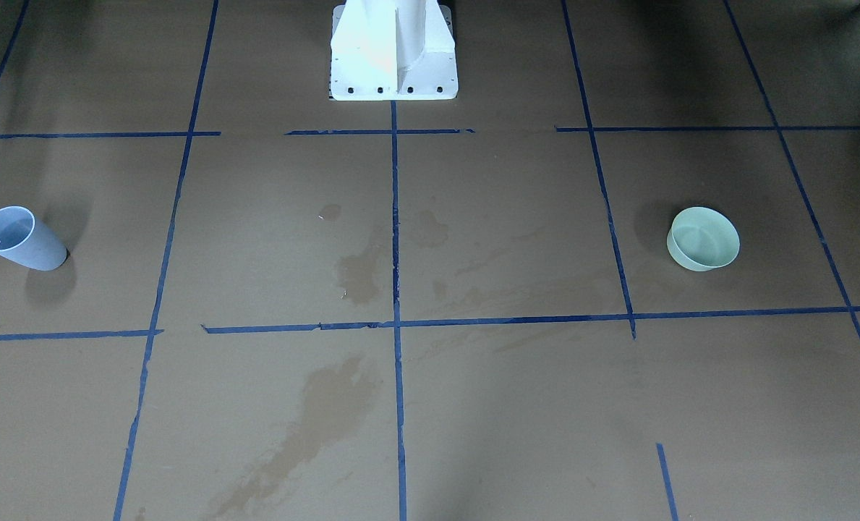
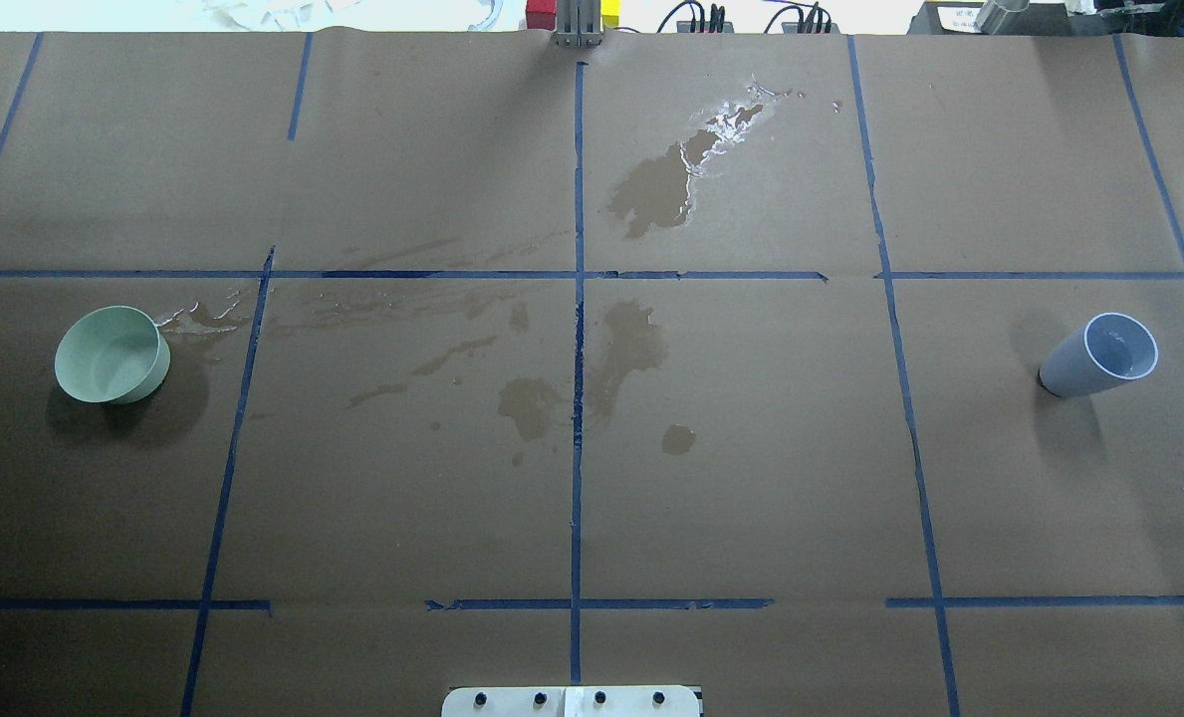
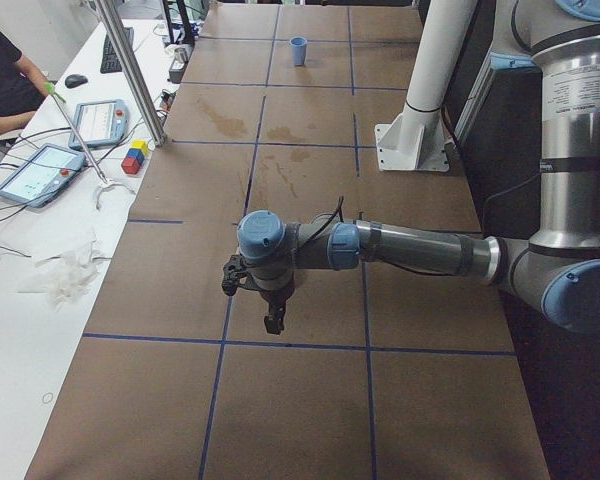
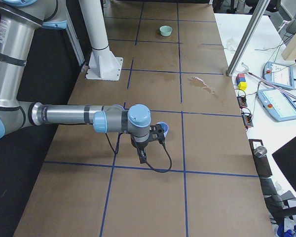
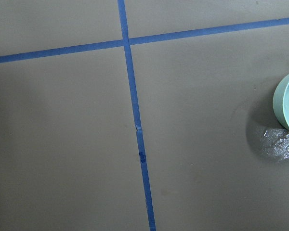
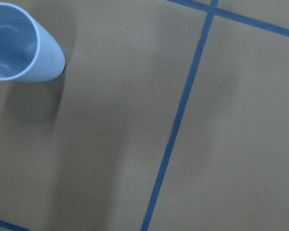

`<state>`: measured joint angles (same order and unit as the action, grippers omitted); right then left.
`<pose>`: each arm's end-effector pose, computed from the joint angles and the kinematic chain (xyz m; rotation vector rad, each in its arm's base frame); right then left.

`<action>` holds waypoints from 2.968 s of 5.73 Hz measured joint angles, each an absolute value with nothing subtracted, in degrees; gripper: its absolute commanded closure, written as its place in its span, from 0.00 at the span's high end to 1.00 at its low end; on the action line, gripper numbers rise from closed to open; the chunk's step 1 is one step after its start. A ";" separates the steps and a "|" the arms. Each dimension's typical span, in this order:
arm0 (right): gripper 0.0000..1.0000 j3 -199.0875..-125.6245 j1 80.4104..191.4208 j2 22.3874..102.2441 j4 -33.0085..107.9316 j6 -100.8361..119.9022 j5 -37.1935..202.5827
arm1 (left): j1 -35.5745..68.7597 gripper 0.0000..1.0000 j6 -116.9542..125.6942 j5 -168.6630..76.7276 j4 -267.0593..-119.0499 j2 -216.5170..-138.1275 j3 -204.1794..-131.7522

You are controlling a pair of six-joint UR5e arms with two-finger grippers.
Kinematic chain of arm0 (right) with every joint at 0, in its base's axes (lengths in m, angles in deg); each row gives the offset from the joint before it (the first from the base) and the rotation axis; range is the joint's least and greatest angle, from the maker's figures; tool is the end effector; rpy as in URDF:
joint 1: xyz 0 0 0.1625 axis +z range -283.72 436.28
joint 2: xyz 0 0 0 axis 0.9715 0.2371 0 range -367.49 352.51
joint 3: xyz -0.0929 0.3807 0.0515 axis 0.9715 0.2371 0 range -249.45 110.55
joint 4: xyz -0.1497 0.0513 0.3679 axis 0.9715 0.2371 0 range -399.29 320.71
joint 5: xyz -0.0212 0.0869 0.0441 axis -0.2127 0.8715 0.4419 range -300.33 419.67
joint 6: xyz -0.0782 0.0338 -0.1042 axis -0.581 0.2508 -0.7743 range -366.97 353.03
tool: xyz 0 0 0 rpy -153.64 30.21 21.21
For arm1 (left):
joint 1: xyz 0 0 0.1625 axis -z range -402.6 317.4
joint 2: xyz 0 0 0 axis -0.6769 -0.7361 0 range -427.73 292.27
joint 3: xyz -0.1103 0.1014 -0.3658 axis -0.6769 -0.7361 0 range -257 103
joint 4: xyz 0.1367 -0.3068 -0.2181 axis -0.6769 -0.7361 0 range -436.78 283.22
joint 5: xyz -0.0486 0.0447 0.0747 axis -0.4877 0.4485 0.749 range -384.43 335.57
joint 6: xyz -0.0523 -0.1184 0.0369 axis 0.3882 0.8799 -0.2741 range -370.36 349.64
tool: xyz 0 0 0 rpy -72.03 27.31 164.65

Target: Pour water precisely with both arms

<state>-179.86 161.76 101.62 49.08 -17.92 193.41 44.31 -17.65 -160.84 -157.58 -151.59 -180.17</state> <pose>0.0122 -0.3549 0.6195 0.0918 -0.7618 -0.2764 -0.0127 -0.4300 0.6057 -0.0057 0.8115 0.1560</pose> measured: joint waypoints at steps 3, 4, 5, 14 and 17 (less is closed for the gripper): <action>1.00 -179.81 161.85 101.34 48.84 -17.95 193.21 | 44.40 1.00 -16.61 -157.76 -157.70 -150.94 -179.83; 1.00 -179.82 161.85 101.41 48.63 -17.63 193.30 | 44.45 1.00 -15.64 -157.55 -157.74 -150.71 -179.76; 1.00 -179.81 161.82 101.46 48.42 -17.45 193.46 | 44.48 1.00 -15.07 -157.56 -157.76 -150.45 -180.11; 1.00 -178.56 161.45 98.42 48.28 -12.23 193.69 | 44.31 1.00 -11.02 -162.84 -158.31 -148.42 -185.37; 1.00 -178.55 161.45 98.42 48.25 -11.38 193.87 | 37.56 1.00 7.13 -162.74 -170.32 -148.68 -184.60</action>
<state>-178.55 161.45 98.42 48.25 -11.38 193.87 37.56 7.13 -162.74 -170.32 -148.68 -184.60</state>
